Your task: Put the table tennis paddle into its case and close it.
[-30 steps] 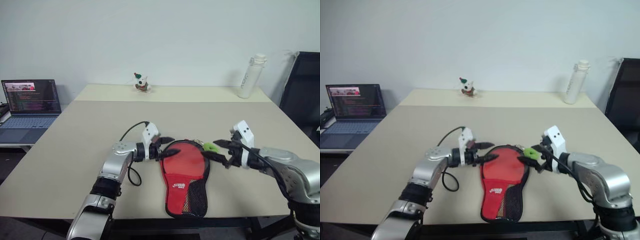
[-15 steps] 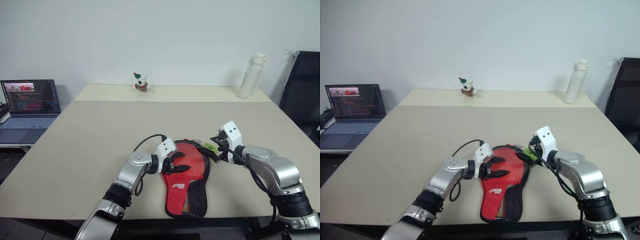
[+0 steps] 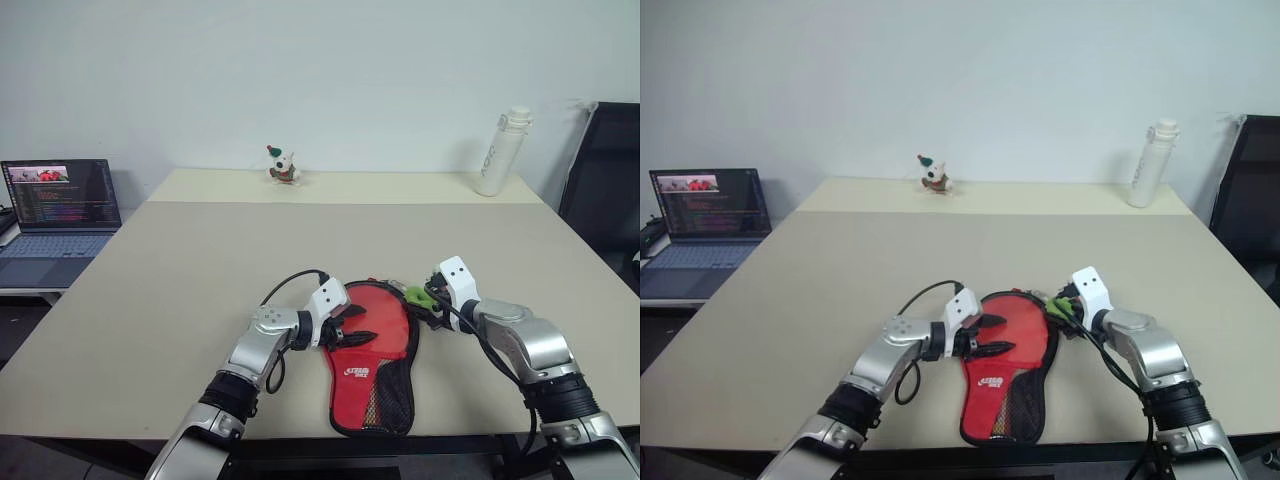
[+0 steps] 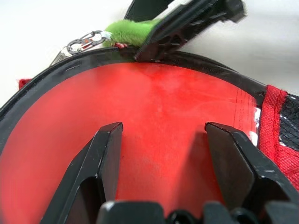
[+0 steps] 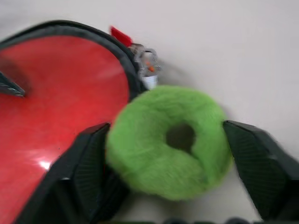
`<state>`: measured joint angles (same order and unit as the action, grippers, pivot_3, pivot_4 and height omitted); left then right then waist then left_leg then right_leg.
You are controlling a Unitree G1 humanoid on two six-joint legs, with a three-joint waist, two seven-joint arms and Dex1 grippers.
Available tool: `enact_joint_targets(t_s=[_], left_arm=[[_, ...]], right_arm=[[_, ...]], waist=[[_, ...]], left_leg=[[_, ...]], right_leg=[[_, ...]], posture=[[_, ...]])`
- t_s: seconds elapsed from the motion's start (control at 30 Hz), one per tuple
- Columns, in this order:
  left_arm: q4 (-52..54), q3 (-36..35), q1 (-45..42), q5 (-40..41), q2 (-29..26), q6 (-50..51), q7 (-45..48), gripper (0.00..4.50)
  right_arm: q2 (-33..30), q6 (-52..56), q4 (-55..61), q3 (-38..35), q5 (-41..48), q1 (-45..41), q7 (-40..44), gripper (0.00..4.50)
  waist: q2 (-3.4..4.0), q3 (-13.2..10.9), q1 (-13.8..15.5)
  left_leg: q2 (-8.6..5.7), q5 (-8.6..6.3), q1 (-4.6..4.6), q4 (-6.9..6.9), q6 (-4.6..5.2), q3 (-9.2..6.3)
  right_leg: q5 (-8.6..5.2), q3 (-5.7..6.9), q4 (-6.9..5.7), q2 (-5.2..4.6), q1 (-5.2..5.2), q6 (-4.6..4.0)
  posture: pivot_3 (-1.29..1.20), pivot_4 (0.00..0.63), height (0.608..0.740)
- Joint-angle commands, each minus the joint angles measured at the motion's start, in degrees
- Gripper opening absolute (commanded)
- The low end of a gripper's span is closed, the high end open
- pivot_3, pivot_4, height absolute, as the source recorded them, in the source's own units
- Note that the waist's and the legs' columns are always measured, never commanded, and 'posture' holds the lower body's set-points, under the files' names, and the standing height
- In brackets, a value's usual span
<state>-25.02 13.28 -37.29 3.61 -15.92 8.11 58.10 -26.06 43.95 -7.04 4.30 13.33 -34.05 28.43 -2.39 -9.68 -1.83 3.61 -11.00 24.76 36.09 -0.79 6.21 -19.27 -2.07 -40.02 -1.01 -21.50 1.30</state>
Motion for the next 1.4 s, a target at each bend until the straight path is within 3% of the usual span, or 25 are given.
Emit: enact_joint_targets(t_s=[0.03,0.27,0.5,0.8,1.0,1.27,1.4], left_arm=[[1.14,0.51,0.78,-0.13,-0.42,0.17,-0.04,3.05],[-0.6,1.3,0.39,-0.83,-0.42,-0.54,0.59,3.05],[-6.17,3.58,0.53,-3.03,-0.02,-3.08,1.16,3.05],[-13.36,4.64,-1.93,-5.05,1.65,-5.85,-2.05,3.05],[-16.84,4.71,-4.02,-5.61,4.09,-7.32,-3.82,3.05],[-20.49,4.76,-6.95,-6.24,7.0,-8.47,-4.75,3.05],[-21.75,4.57,-7.62,-6.6,7.44,-9.13,-4.53,3.05]], right_arm=[[-0.24,-1.88,-0.25,-1.72,-0.78,-1.42,-0.36,2.5],[-0.36,-2.1,-0.75,-1.7,-1.43,-1.57,0.23,0.07],[-2.44,-2.18,0.19,-1.67,-1.87,-2.52,1.83,0.03],[-11.96,-2.89,4.68,-0.27,-3.5,0.3,9.03,0.03],[-21.16,-0.85,13.69,-1.22,-2.0,9.03,16.39,0.03],[-33.13,5.27,36.14,-6.52,9.01,28.78,29.02,0.03],[-35.09,5.71,41.6,-7.96,11.77,33.49,30.32,0.03]], waist=[[0.0,0.0,0.03],[0.01,0.0,0.04],[0.17,0.12,0.06],[0.46,0.34,0.64],[0.64,0.49,1.62],[0.84,0.68,1.93],[0.82,0.71,1.65]], left_leg=[[0.0,0.0,0.0,0.0,0.0,0.0],[0.0,0.0,-0.01,0.0,0.0,0.0],[-0.02,0.0,-0.06,0.01,0.01,0.0],[-0.08,-0.08,-0.12,0.05,0.15,-0.07],[-0.13,-0.11,-0.14,0.06,0.2,-0.13],[-0.21,-0.14,-0.16,0.05,0.25,-0.33],[-0.28,-0.15,-0.16,0.05,0.27,-0.53]], right_leg=[[0.0,0.0,0.0,0.0,0.0,0.0],[0.0,0.01,0.0,0.0,0.02,0.0],[0.0,0.02,0.01,-0.01,0.09,0.0],[0.0,0.09,0.02,-0.02,0.22,0.02],[0.0,0.12,0.05,-0.02,0.3,0.03],[-0.02,0.21,0.13,0.05,0.43,0.08],[-0.15,0.3,0.15,0.11,0.52,0.31]], posture=[[0.0,0.15,0.74],[0.0,0.15,0.74],[0.0,0.15,0.74],[0.0,0.15,0.74],[0.0,0.15,0.74],[0.0,0.15,0.74],[0.0,0.15,0.74]])
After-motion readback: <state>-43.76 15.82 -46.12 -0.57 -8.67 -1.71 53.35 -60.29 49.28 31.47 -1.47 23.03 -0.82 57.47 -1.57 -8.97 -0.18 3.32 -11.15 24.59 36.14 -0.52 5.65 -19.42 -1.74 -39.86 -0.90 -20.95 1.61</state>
